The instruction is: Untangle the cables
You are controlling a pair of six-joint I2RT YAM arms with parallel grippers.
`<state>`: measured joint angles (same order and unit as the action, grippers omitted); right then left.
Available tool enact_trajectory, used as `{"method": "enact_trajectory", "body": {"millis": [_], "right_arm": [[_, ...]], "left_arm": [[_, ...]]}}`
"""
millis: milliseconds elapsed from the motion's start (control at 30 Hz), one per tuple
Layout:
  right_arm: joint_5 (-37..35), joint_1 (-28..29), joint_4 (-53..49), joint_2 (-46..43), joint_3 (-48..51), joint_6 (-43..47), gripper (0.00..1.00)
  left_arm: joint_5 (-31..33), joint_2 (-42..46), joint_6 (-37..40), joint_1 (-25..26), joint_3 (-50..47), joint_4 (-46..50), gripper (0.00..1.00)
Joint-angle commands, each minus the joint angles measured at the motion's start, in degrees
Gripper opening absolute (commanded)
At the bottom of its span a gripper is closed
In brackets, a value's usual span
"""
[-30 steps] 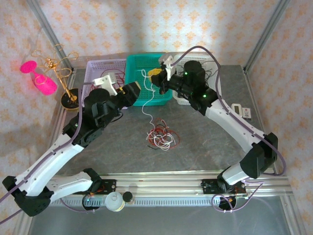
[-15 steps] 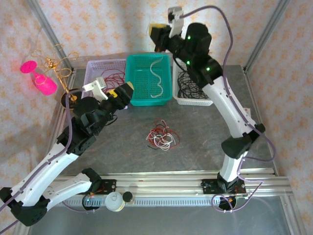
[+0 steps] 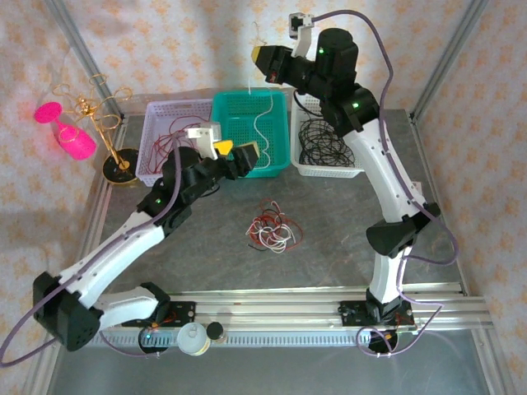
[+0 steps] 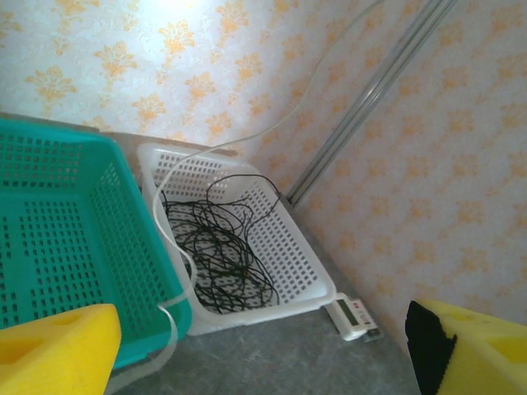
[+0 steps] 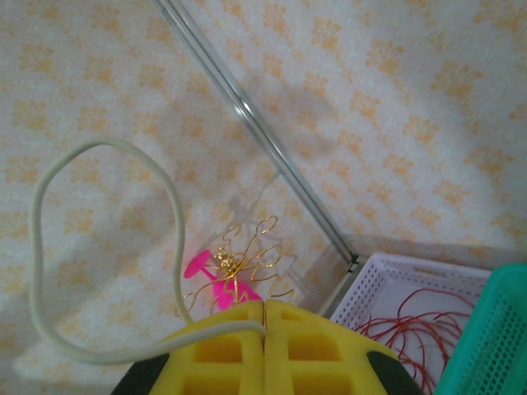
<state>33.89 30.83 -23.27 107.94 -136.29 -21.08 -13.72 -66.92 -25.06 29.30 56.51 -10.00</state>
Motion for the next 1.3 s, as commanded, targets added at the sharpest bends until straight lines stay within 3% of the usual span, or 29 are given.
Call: {"method": "enact_trajectory", "body": {"millis": [0,233,400,633,833,1100,1167,1267], "right_arm": [[3.7,1.0,0.2,-1.7,0.9,-3.3,0.0],[4.1,3.7,2.8,-5.3,7.3,-5.5,0.0],[4.6,4.0,3.3,-5.7,7.2,-7.0,0.0],[3.7,4.0,0.2,-7.1,7.6,-5.8,0.0],[3.9,4.0,1.0,-8.6,9.3,-6.6,0.0],[4.2,4.0,2.4,-10.4,13.1,-7.6,0.0],[4.1,4.0,2.5,-10.6,13.4,-7.5,0.0],[4.1,4.0,2.0,-10.6,13.5,-7.2,0.0]], "left_arm": [[-5.7,-3.1,5.6,-2.8,-0.2,-11.7,0.9],[-15.4,-11.7,13.3,-3.8,5.2,-19.0,0.92],[-13.4,-16.6,17.1,-3.8,8.2,-20.3,0.9],[-2.9,-19.6,16.2,-4.4,7.9,-27.6,0.74],[-0.5,-22.7,15.7,-5.6,9.8,-29.0,0.8],[-7.4,-27.5,14.8,-5.8,14.6,-31.1,0.75],[-7.3,-28.0,14.7,-5.9,15.2,-31.2,0.66],[-6.4,-28.5,15.1,-6.0,16.0,-30.8,0.41]]}}
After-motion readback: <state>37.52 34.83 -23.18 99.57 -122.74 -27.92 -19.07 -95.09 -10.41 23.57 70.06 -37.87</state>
